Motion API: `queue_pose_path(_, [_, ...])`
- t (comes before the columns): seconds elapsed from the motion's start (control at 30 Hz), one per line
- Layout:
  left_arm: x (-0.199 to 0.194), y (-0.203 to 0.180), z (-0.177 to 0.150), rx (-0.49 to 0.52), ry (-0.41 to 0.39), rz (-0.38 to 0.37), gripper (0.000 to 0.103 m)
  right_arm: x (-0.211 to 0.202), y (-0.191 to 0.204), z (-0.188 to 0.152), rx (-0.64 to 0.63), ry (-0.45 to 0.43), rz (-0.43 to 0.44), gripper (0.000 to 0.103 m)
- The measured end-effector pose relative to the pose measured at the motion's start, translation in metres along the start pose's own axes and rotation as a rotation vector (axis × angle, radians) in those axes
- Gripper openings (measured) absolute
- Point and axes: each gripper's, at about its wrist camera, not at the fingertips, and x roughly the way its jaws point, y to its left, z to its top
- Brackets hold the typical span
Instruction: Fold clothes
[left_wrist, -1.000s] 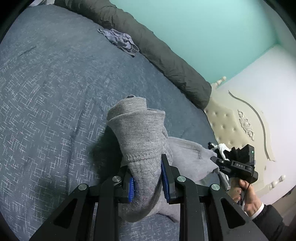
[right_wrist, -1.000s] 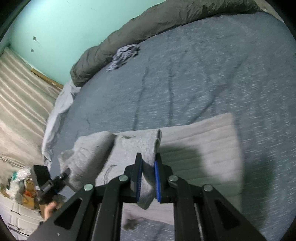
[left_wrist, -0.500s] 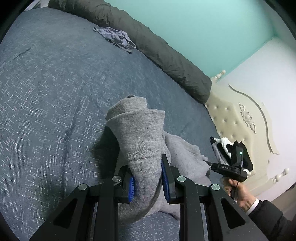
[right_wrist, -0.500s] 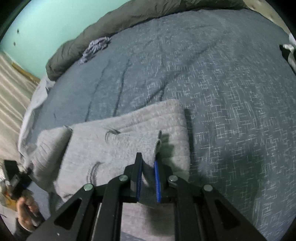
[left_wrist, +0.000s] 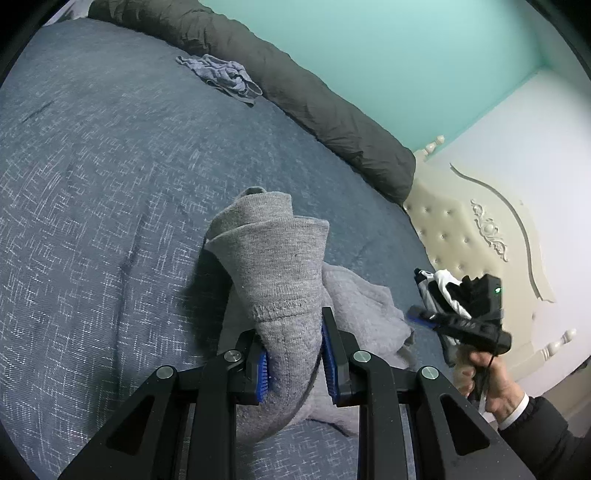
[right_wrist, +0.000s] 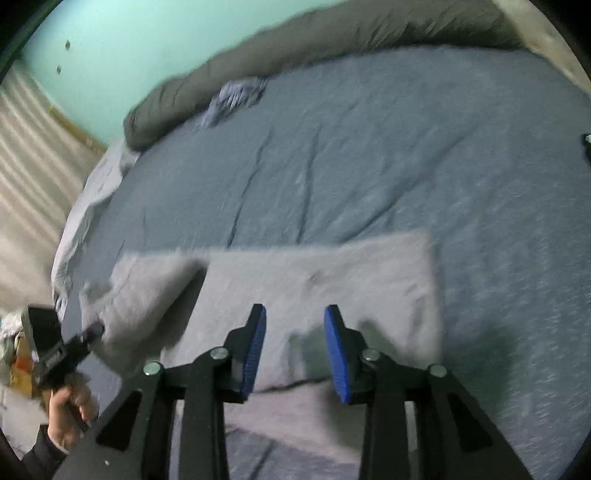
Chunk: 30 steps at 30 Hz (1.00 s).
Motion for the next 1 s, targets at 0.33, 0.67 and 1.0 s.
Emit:
queue_pose_path(0.33, [0.002, -0.004, 0.000, 0.011, 0.006, -0.012, 0.025, 0.021, -0.010, -0.026, 0.019, 0.029, -0.039, 0.022])
queue_pose_path(0.67, [0.006, -0.025, -0.001, 0.064, 0.011, -0.037, 0.025, 0.006, -0.055, -0.027, 0.137, -0.032, -0.108, 0.022])
queue_pose_path(1.0, [0.033, -0.086, 0.003, 0.145, 0.031, -0.073, 0.022, -0.021, -0.034, -0.031, 0.117, -0.077, -0.020, 0.022])
